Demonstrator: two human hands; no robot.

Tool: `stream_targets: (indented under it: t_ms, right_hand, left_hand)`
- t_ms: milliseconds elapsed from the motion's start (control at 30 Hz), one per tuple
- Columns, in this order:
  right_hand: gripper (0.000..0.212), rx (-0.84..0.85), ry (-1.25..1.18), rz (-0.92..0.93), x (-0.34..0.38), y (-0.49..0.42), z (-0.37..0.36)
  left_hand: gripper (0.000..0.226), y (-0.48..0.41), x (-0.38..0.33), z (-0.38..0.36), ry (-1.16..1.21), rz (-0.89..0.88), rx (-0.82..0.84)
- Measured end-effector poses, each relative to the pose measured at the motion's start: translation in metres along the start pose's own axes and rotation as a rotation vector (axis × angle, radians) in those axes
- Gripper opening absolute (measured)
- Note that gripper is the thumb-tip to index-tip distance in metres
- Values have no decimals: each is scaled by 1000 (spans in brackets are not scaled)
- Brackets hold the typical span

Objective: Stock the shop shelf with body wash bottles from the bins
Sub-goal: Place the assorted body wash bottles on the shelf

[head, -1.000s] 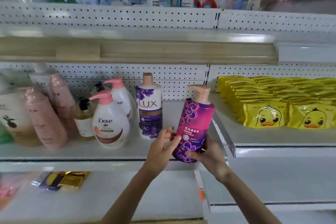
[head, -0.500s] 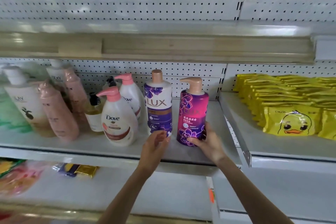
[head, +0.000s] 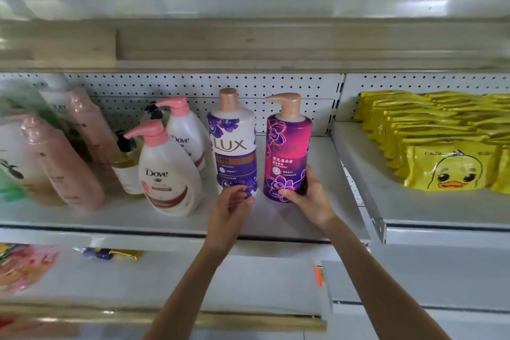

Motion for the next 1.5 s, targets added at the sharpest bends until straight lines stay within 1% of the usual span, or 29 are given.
stream_targets:
  t_ms: [67, 167, 367, 500, 667, 733, 800, 867, 933, 1000, 1033, 1133, 1167, 1233, 1300, 1367, 1433, 1500]
  right_hand:
    - [82, 3, -7, 0, -3, 0, 0]
    - [85, 8, -22, -5, -5, -2, 1]
    - [79, 34, -46, -2, -8, -4, 5]
    - [70, 53, -55, 10, -10, -4, 7]
    - [71, 73, 2, 6, -7, -2, 5]
    - [68, 24, 39, -14, -3, 5, 2]
    - [68, -106, 30, -35, 9, 24, -4]
    - [64, -258, 1, -31, 29, 58, -9]
    - [51, -356, -6, 14, 42, 102, -14]
    - [39, -401, 15, 46, 46, 148, -22]
    - [35, -409, 31, 35, 43, 169, -27]
    - [30, -381, 58, -119, 17, 230, -53]
    - [31, -365, 76, -192, 2, 251, -64]
    - [32, -334, 99, -349, -32, 293, -85]
    - [28, -332, 115, -506, -67, 334, -104]
    - [27, -313, 151, -644, -97, 371, -122]
    - [29, -300, 195, -723, -123, 399, -136]
    - [35, -298, 237, -765, -146, 415, -145]
  left_hand:
    - [38, 0, 0, 0, 7, 0, -1]
    - [33, 0, -1, 0, 18, -4, -5]
    - [34, 0, -1, 0, -2, 19, 0]
    - [31, -1, 0, 0, 4, 23, -14]
    - [30, -2, -2, -3, -52, 36, -43]
    - [27, 3, -5, -2, -40, 60, -27]
    - [20, 15, -8, 4, 61, 113, -23]
    - [11, 35, -8, 17, 93, 105, -23]
    - [10, 61, 3, 30, 57, 78, 37]
    - [12, 88, 27, 43, 79, 107, 129]
    - [12, 98, 45, 49, 63, 136, 169]
    - [10, 118, 117, 68, -83, 247, 224]
    - [9, 122, 146, 76, -143, 282, 204]
    - [15, 131, 198, 93, -227, 343, 147]
    - [22, 142, 244, 115, -293, 415, 133]
    - [28, 159, 283, 138, -323, 532, 127]
    - [32, 173, 314, 160, -350, 622, 113]
    - [39, 179, 340, 180, -436, 656, 74]
Point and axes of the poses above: each hand's wrist, its own y-axis away from the middle knuckle, its own z-axis out of the back of the hand, x = y × z, the point moved 1 cm from there along -y, towards the middle knuckle, and after that the axes turned 14 degrees about z, right-handed, at the moved point
